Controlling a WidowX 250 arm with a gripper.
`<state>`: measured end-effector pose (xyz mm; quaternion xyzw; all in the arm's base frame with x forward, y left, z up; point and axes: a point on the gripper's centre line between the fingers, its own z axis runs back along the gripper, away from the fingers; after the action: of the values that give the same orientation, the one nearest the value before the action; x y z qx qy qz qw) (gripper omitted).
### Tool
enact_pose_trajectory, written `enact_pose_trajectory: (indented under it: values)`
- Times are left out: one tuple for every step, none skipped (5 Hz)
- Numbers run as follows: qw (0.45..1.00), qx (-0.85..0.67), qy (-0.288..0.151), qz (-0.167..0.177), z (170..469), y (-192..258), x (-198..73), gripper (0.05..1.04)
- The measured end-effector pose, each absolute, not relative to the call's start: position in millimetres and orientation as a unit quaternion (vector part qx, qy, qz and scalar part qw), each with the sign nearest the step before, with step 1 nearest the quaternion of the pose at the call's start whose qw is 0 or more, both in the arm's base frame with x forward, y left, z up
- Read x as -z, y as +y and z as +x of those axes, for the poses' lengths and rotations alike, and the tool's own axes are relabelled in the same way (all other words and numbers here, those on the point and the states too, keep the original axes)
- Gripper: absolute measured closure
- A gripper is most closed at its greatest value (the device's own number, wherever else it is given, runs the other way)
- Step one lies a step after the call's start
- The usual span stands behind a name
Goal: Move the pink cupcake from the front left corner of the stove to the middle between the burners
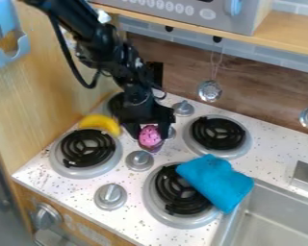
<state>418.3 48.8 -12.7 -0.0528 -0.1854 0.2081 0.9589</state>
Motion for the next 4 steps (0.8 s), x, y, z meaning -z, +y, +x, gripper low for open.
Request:
enact_pose_trajectory:
  values:
    - [0.961, -0.201, -0.184, -0.053, 431.6, 41.0, 20.4, 0.196]
    - [0.963, -0.191, -0.184, -0.049, 441.0, 31.9, 25.9, 0.196]
    - [0.963, -0.191, -0.185, -0.052, 447.5, 28.8, 27.7, 0.196]
    - [0.963, -0.191, -0.181, -0.054, 448.7, 28.1, 29.0, 0.149]
